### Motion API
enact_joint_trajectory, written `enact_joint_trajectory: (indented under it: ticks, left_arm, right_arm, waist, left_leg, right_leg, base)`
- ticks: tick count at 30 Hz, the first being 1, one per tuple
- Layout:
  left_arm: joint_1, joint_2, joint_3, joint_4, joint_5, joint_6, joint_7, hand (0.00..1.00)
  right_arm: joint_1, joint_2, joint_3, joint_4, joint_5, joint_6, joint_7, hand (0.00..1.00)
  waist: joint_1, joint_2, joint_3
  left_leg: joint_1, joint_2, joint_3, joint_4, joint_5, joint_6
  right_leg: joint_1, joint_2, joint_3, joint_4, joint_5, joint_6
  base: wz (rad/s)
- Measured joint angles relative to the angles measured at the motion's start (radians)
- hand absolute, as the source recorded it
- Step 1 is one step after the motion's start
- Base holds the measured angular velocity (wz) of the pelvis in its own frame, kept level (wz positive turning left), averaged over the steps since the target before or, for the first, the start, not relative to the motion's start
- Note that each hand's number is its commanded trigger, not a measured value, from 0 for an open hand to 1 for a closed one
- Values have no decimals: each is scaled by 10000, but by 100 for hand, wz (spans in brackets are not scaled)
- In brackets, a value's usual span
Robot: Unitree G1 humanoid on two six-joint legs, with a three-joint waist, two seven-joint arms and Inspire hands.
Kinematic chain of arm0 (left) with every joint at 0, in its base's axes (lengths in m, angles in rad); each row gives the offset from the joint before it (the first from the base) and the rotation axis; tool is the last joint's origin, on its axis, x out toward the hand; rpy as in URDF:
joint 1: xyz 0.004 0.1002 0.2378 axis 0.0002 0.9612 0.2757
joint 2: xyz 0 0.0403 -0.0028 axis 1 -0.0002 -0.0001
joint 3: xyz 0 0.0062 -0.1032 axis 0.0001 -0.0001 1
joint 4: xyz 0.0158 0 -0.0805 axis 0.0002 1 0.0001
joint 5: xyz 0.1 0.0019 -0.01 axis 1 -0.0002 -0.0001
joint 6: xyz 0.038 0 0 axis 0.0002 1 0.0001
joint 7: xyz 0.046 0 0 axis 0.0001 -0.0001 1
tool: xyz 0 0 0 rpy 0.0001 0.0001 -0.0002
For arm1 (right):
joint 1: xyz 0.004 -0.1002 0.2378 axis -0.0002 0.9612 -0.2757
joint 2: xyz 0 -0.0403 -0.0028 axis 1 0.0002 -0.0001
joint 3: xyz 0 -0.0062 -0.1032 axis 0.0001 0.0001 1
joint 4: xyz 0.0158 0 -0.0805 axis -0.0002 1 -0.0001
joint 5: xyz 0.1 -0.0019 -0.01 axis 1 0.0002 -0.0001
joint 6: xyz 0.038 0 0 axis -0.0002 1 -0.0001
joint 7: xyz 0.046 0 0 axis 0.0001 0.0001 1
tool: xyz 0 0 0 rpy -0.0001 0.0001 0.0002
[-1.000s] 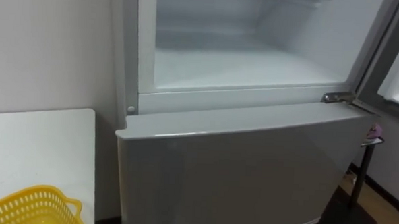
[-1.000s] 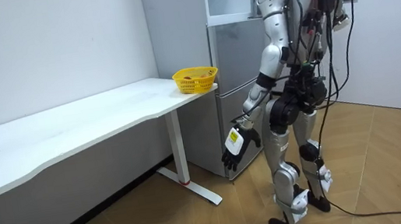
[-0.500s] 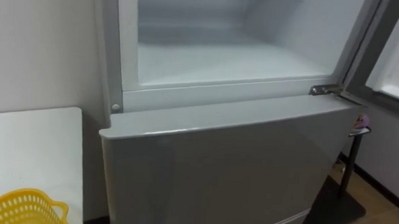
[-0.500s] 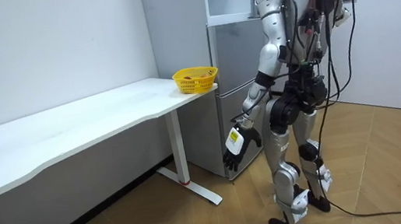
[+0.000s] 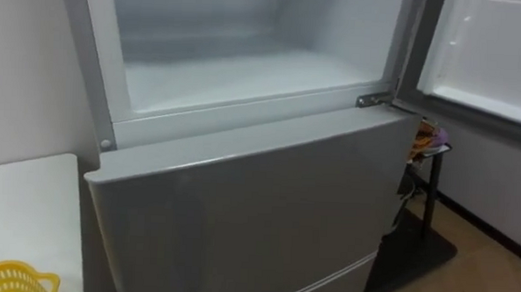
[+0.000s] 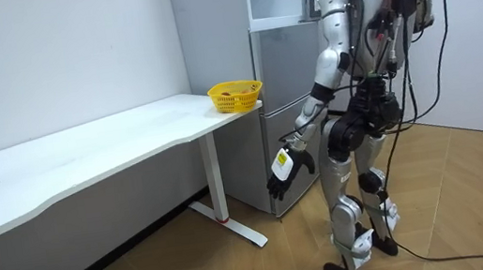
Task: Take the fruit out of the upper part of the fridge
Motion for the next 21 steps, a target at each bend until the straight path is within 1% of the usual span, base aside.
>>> enact_joint_trajectory:
  ticks: [2,5,6,7,9,10,13,16,17,19,20,21]
  left_arm:
    - [6,-20,-165,115,2,-69,123,0]
    - [31,-9,-166,239,-14,-87,222,0]
    - [40,-4,-167,392,-14,-179,241,0]
    - [42,-10,-170,522,-9,-254,228,0]
    - [73,-9,-168,588,-13,-276,224,0]
    - [117,-7,-162,588,-12,-314,227,0]
    - [151,-5,-127,589,-8,-530,266,0]
    - [144,-25,-138,610,-11,-712,365,0]
    - [146,-21,-141,628,-12,-754,388,0]
    - [141,-20,-141,688,0,-842,436,0]
    - [125,-19,-145,737,6,-926,459,0]
    - [97,-19,-149,761,5,-962,466,0]
  right_arm:
    - [477,0,329,-798,0,76,-160,0]
    - [975,0,708,-1470,-82,92,-217,0]
    - [1034,0,914,-1569,-165,93,-216,0]
    - [1036,6,1017,-1677,-181,160,-218,0]
    - [1036,6,1152,-1742,-184,207,-231,0]
    - [1036,6,1277,-1808,-195,209,-248,0]
    - [1064,6,1673,-1815,-931,279,-268,0]
    - [1081,6,1877,-2032,-1307,649,-259,0]
    - [1219,5,1984,-2341,-1307,794,-259,0]
    - [1512,5,2253,-2798,-1329,878,-255,0]
    - [1581,6,2600,-2845,-1620,877,-251,0]
    - [1635,5,2734,-2846,-1828,877,-216,0]
  waist:
    - [37,-2,0]
    - [25,-1,0]
    - [27,-1,0]
    - [29,-2,0]
    - [29,-6,1]
    - [31,-6,1]
    - [27,-18,5]
    - [7,-43,13]
    - [-17,-54,19]
    - [-40,-80,34]
    - [-41,-128,55]
    - [-43,-160,72]
  left_leg:
    - [26,17,-5,1,56,-58]
    - [13,61,-8,46,83,-99]
    - [22,75,-10,56,84,-102]
    - [11,75,-31,94,83,-103]
    - [12,73,-84,125,82,-103]
    - [-18,23,-268,119,81,-102]
    - [-94,1,-423,122,80,-103]
    - [-91,6,-587,185,85,-112]
    - [-109,7,-736,183,84,-110]
    - [-157,7,-984,187,80,-104]
    - [-151,11,-1147,206,79,-106]
    - [-159,11,-1224,218,79,-105]
  right_leg:
    - [-123,44,60,250,-53,-101]
    - [-187,97,92,325,-56,-139]
    - [-199,129,132,328,-49,-147]
    - [-223,139,153,347,-73,-95]
    - [-236,157,167,354,-64,-53]
    - [-259,167,172,372,-53,-41]
    - [-389,205,198,491,-33,-74]
    - [-454,278,217,594,-4,-172]
    - [-472,331,220,591,14,-203]
    - [-475,424,216,575,47,-260]
    - [-475,492,227,560,81,-317]
    - [-482,510,222,558,92,-332]
  base:
    - [-12]
    - [-9]
    - [-11]
    - [-10]
    - [-5]
    - [-6]
    - [-5]
    - [-5]
    - [-7]
    - [-9]
    - [-11]
    - [-11]
